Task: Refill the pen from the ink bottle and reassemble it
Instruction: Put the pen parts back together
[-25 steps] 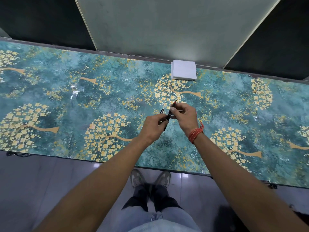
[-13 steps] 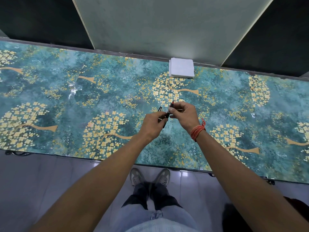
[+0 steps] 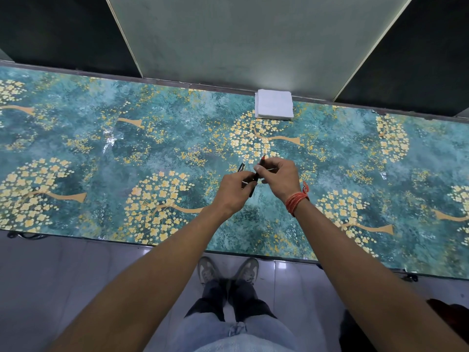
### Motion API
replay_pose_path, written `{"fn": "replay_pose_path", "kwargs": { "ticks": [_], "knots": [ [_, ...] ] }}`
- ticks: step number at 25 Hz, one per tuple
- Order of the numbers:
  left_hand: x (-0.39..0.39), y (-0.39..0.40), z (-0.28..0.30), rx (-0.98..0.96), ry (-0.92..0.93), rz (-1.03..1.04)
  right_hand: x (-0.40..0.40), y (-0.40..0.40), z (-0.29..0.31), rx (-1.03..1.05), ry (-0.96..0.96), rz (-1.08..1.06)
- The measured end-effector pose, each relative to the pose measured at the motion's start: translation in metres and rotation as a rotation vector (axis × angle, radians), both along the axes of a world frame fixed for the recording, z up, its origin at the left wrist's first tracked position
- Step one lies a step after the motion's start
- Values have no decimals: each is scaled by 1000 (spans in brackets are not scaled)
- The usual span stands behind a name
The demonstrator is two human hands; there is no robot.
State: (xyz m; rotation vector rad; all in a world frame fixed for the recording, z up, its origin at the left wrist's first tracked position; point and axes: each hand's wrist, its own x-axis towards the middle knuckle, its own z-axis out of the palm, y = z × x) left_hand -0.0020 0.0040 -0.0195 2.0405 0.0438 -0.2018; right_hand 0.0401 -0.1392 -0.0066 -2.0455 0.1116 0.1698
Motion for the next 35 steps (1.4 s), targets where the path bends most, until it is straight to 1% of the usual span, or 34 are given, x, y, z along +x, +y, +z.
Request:
{"fn": "replay_pose_path", "kwargs": {
  "ticks": [2,4,6,8,9,13,15,17,20,22,24,25,29,32,34,35],
  "knots": [
    [-1,-1,0,1,-1,-10,0,3,0,-89,-22,-45],
    [-2,-2,0,-2,-1,-17,0,5,-1,-136,-31,-91],
    [-2,-2,1,-7,5,-14,-1,4,-2,-80,-5,-48],
    [1,0,0,-11,9,-3,-3,3,0,48,24,8],
    [2,1,-1,-11,4,-5,-3,2,0,68,20,0],
    [-1,-1,-1,14,-50,-34,-1,10,-1,14,-19,-118],
    [1,0,-1,-6,-48,-8,-1,10,-1,101,44,-78],
    [4,2,-1,-14,-30,-3,-4,8,0,184,68,-57],
    [5,2,-2,-43,-6,-35,-2,10,-3,116,44,-143],
    [5,0,-4,-87,16,-21,0,12,-5,116,80,-114],
    [8,1,-8,-125,36,10,-1,13,-3,183,109,-58],
    [9,2,-9,-127,44,8,-2,13,-3,197,105,-62],
    [9,-1,-13,-107,69,-11,0,12,-9,83,63,-153],
    [9,-1,-21,-170,119,63,-3,14,-16,91,130,-94],
    [14,2,-22,-157,139,37,-9,13,-21,139,160,-72],
    [18,5,-22,-103,134,-9,-11,12,-25,149,173,-97]
  ]
}}
